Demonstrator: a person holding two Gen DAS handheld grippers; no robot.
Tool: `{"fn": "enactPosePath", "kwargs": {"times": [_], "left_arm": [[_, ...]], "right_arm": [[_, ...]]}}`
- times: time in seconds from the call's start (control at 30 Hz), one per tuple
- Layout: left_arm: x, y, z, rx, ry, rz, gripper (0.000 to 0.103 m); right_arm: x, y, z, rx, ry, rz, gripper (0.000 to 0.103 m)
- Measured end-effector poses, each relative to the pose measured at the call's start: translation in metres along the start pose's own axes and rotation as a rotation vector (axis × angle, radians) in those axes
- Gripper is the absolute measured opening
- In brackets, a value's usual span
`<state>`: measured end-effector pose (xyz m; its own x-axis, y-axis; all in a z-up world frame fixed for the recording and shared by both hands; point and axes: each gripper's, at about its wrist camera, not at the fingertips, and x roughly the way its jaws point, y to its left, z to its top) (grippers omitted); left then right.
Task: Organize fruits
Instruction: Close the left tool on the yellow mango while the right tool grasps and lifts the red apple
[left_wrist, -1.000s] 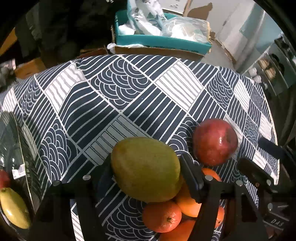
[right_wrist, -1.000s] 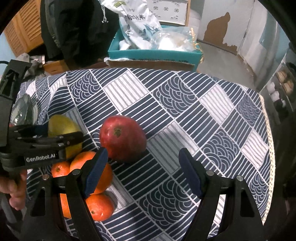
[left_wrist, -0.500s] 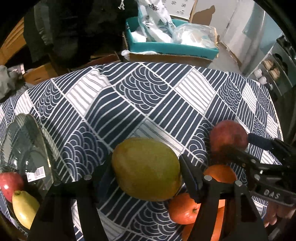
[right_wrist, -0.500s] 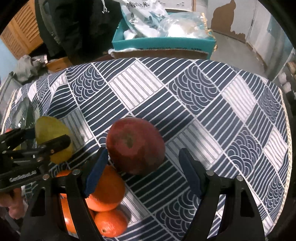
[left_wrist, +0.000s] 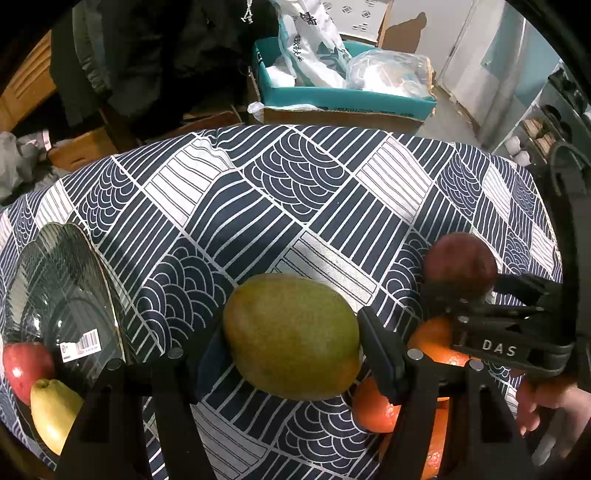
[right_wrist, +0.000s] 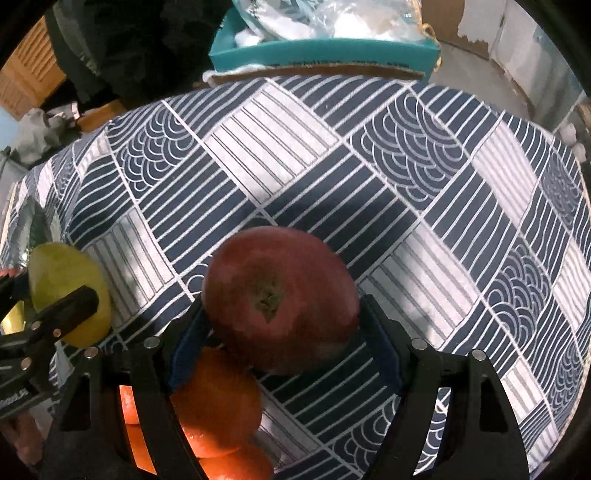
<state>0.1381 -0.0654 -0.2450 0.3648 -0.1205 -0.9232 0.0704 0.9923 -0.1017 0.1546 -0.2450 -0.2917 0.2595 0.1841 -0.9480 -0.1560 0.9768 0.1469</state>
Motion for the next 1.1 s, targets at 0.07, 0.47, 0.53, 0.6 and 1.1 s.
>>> {"fn": "enactPosePath", "kwargs": {"times": [0.07,0.47,0.53,0.6,1.1], "left_arm": [[0.0,0.0,0.0,0.002,-0.001,0.0,0.07],[-0.017,0.0,0.001,0.006,-0.045,0.006,0.07],[-0.023,0.0,0.001,0.007,-0.057,0.009,0.07],[-0.029,0.0,0.001,0.01,-0.069,0.01,0.07],[-0.08,0.001,-0.001,0.024,-0.195,0.022,0.07]], "right_arm": [[0.001,-0.003,0.0,0.025,0.004,0.016,0.079],[-0.025,0.007,-0.005,-0.03,-0.116,-0.052,0.075],[-0.032,0.009,-0.003,-0.041,-0.141,-0.066,0.075],[-0.042,0.01,-0.004,-0.043,-0.17,-0.072,0.075],[-0.106,0.03,-0.007,-0.066,-0.337,-0.074,0.075]]}}
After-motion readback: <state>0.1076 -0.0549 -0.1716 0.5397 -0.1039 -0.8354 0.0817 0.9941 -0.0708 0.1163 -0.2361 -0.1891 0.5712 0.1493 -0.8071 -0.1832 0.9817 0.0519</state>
